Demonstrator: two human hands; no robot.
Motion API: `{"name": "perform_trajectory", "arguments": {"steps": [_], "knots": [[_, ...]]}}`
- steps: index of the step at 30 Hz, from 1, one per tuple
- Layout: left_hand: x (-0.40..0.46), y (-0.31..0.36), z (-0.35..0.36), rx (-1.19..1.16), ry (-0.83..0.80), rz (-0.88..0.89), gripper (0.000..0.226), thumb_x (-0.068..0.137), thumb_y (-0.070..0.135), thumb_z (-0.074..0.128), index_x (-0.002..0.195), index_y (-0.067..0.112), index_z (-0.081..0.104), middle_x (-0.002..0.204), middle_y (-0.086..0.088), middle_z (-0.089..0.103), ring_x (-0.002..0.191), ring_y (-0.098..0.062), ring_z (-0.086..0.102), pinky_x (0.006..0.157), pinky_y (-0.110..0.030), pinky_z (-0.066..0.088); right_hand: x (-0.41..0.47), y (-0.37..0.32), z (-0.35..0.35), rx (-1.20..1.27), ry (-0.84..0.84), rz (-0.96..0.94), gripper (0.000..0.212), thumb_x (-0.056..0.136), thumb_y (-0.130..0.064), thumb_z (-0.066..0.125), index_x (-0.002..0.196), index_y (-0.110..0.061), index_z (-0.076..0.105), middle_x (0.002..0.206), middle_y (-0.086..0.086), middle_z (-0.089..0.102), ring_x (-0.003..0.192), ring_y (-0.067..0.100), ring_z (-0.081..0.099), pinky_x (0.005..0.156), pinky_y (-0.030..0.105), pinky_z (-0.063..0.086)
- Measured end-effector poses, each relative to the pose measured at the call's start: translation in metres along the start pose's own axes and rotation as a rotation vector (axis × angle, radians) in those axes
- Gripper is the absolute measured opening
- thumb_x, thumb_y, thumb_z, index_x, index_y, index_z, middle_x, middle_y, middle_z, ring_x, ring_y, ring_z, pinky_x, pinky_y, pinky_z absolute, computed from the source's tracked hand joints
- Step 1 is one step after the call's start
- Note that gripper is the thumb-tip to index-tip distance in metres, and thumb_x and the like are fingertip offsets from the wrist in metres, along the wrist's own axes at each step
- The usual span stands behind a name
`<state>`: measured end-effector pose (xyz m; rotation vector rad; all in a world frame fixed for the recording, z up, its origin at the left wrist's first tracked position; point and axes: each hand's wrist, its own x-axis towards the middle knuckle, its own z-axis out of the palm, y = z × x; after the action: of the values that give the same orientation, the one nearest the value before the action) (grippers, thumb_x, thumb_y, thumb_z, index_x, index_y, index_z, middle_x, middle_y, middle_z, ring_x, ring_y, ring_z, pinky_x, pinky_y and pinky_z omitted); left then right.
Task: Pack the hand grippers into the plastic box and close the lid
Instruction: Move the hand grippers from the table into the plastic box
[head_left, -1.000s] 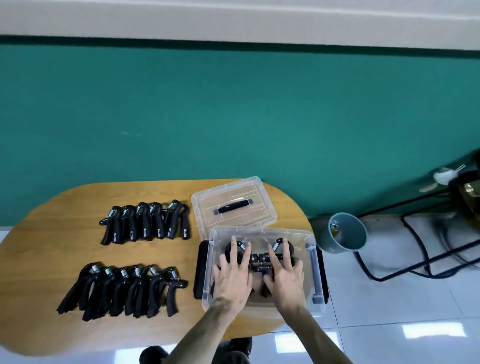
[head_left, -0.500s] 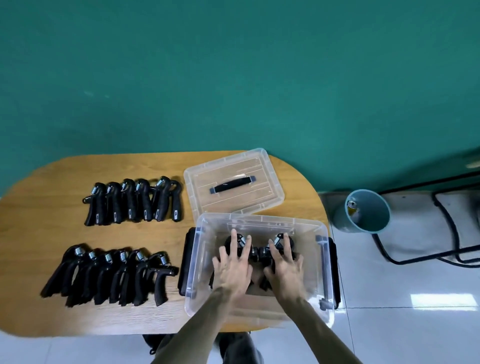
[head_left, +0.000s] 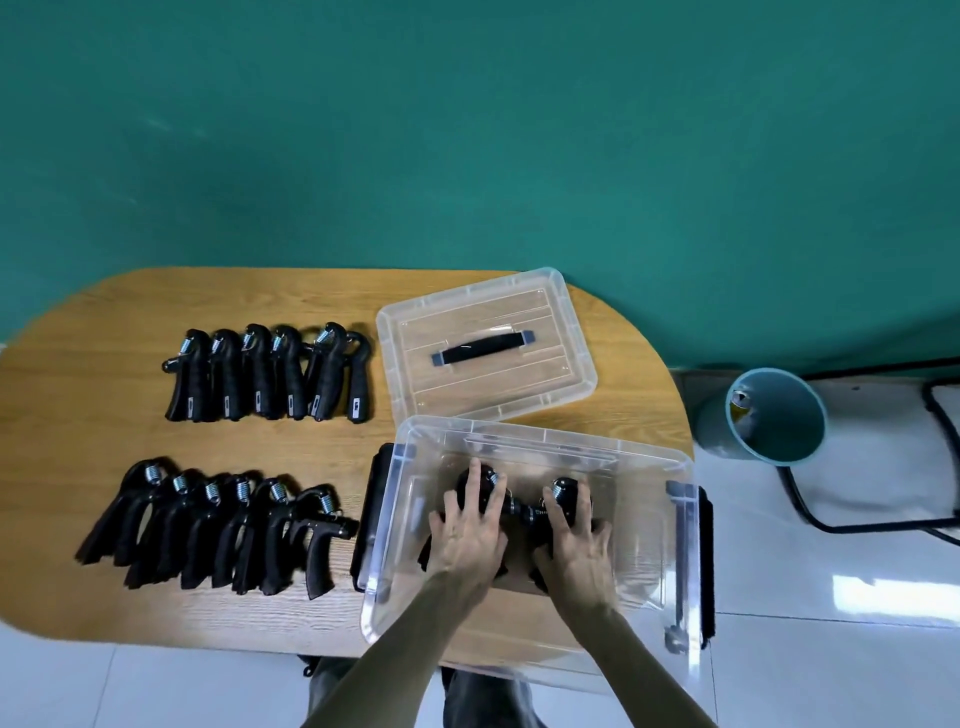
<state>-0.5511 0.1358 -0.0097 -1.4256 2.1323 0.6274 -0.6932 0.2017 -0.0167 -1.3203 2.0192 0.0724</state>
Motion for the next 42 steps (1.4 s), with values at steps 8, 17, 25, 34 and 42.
{"name": "perform_trajectory", "arguments": {"steps": [8, 17, 25, 34, 42], "knots": [[0.009, -0.001, 0.018, 0.045, 0.100, -0.001, 0.096, 0.096, 0.006, 0.052, 0.160, 0.029, -0.015, 0.159, -0.013, -0.043, 0.116, -0.032, 0.039, 0.095, -0.047, 0.046, 0.007, 0.003, 0.015, -0.021, 0.001, -0.010, 0.094, 0.095, -0.011, 0.055, 0.155, -0.043, -0.009, 0.156, 0.000, -0.042, 0.129, 0.045, 0.030, 0.098, 0.058, 0.046], [0.000, -0.004, 0.007, -0.025, 0.077, 0.016, 0.076, 0.106, 0.025, 0.037, 0.161, 0.022, -0.016, 0.162, -0.010, -0.039, 0.151, -0.040, 0.012, 0.114, -0.059, 0.031, 0.006, 0.001, 0.014, -0.072, 0.137, -0.051, 0.103, 0.094, -0.010, 0.058, 0.153, -0.039, -0.021, 0.161, 0.005, -0.034, 0.151, 0.043, 0.006, 0.113, 0.060, 0.032], [-0.035, -0.016, -0.054, -0.040, 0.183, 0.128, 0.065, 0.102, 0.038, 0.007, 0.163, 0.015, 0.002, 0.171, -0.009, -0.003, 0.156, -0.031, 0.007, 0.124, -0.050, 0.010, -0.021, -0.053, -0.043, -0.176, 0.358, -0.041, 0.056, 0.097, -0.041, 0.032, 0.143, -0.013, 0.048, 0.132, 0.024, 0.056, 0.115, 0.044, 0.056, 0.089, 0.055, 0.052], [-0.082, -0.086, -0.139, 0.022, 0.412, 0.164, 0.061, 0.105, 0.036, 0.009, 0.160, 0.012, 0.014, 0.153, -0.010, 0.033, 0.128, -0.024, 0.040, 0.111, -0.042, 0.034, -0.054, -0.146, -0.101, -0.322, 0.474, -0.143, 0.051, 0.096, -0.035, 0.035, 0.138, -0.014, 0.053, 0.123, 0.021, 0.058, 0.098, 0.039, 0.055, 0.078, 0.051, 0.050], [-0.118, -0.188, -0.166, -0.051, 0.412, 0.073, 0.061, 0.108, 0.042, 0.011, 0.162, 0.014, 0.006, 0.168, -0.010, 0.015, 0.143, -0.026, 0.034, 0.119, -0.044, 0.029, -0.069, -0.261, -0.094, -0.430, 0.423, -0.196, 0.055, 0.099, -0.042, 0.028, 0.141, -0.017, 0.053, 0.125, 0.020, 0.062, 0.093, 0.035, 0.061, 0.072, 0.048, 0.056]]}}
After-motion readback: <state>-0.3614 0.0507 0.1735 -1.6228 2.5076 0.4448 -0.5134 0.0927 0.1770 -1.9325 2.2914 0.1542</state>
